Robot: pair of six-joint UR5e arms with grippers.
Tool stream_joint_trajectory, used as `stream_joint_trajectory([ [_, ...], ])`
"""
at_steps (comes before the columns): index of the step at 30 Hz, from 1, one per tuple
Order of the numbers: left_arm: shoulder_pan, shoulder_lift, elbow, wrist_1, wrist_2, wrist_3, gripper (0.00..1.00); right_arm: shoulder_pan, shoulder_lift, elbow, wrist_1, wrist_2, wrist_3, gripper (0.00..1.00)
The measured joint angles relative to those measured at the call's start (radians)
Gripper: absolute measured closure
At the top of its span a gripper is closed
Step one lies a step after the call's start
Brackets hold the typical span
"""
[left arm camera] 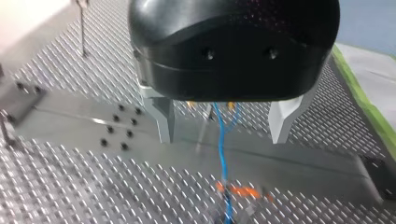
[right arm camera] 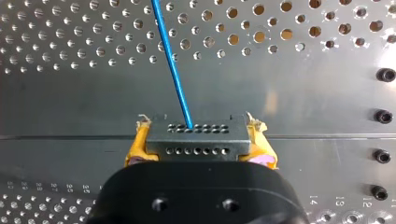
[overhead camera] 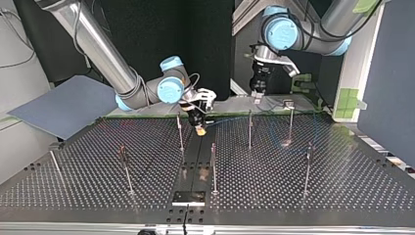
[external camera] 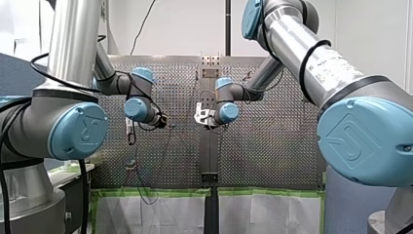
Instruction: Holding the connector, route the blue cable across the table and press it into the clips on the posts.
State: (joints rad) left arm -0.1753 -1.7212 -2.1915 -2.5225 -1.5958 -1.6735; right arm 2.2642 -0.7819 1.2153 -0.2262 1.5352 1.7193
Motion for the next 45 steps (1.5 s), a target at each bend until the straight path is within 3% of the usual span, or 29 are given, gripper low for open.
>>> stream_joint_trajectory([
  [6,-0.027,-0.016,0.005,0.037,0.004,-0.023,0.0,-0.001,-0.001,-0.008,0.003,-0.001,-0.002,1.0],
  [14,-0.064,-0.075,0.058,0.055,-0.017,-0.042,0.0,-0.002,-0.001,-0.01,0.011,-0.001,-0.002,1.0],
  [22,-0.108,-0.143,0.125,0.01,-0.044,-0.048,0.0,-0.008,-0.001,-0.01,0.014,0.0,0.0,1.0],
  [30,-0.137,-0.179,0.195,-0.019,-0.063,-0.087,0.0,-0.015,-0.001,-0.01,0.015,-0.001,0.003,1.0],
  [36,-0.156,-0.196,0.243,-0.043,-0.094,-0.091,0.0,-0.016,-0.001,-0.01,0.016,-0.001,0.004,1.0],
  [45,-0.174,-0.274,0.325,-0.061,-0.17,-0.066,0.0,-0.018,-0.001,-0.01,0.021,-0.004,0.0,1.0],
])
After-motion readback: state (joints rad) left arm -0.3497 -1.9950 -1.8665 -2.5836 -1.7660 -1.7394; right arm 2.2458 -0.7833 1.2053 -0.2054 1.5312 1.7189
